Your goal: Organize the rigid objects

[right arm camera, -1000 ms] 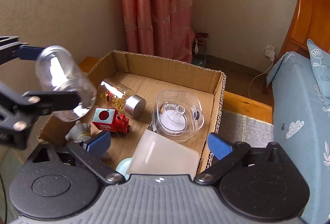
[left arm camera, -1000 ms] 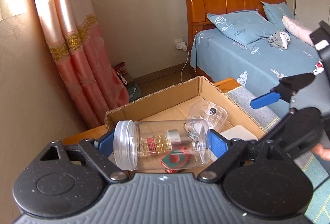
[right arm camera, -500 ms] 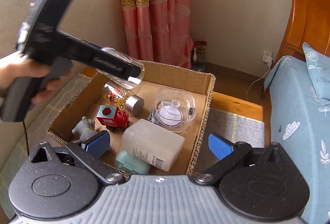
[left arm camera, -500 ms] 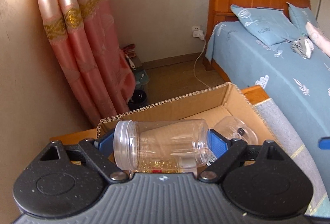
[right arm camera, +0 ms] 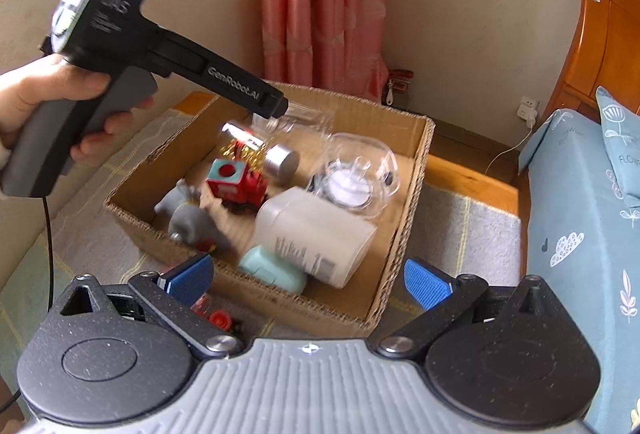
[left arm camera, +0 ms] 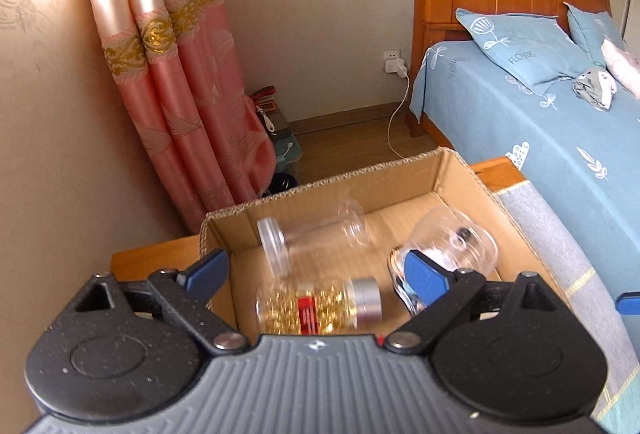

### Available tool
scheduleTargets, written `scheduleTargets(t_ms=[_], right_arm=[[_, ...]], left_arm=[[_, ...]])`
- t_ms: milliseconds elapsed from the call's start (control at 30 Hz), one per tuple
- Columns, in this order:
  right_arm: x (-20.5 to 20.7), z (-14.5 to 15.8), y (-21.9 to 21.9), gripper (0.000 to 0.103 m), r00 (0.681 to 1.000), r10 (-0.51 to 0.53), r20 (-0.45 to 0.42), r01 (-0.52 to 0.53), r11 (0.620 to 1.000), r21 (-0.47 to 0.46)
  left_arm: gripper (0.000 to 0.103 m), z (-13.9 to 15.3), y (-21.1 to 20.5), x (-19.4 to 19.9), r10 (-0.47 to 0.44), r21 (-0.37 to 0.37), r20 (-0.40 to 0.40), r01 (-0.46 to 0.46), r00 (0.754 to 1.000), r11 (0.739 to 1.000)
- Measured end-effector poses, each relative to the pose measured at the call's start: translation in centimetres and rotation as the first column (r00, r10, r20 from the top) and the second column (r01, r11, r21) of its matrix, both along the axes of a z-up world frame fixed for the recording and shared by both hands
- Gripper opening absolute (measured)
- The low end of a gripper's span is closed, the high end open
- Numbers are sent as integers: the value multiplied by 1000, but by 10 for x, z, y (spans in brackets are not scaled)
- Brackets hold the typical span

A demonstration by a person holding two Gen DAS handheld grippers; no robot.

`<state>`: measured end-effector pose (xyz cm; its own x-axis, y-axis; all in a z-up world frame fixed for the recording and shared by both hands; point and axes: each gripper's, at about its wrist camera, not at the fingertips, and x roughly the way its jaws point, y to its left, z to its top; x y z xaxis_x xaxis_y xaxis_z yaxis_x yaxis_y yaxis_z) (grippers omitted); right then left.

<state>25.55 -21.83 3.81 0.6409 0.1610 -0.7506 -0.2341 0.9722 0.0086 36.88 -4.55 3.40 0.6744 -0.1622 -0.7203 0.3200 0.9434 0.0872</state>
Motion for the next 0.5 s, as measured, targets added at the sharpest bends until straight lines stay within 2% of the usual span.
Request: scheduleTargets(t_ms=[300, 500], right_arm=[[-28, -9, 6, 103, 1000, -10, -18, 11, 998, 66], [-45, -14, 7, 103, 999, -53, -12, 53, 995, 85]], left_arm=[[98, 12, 11, -63, -13, 26, 32, 12, 999, 1000], [99, 5, 18, -111, -19, 79, 10, 19, 1000, 997]])
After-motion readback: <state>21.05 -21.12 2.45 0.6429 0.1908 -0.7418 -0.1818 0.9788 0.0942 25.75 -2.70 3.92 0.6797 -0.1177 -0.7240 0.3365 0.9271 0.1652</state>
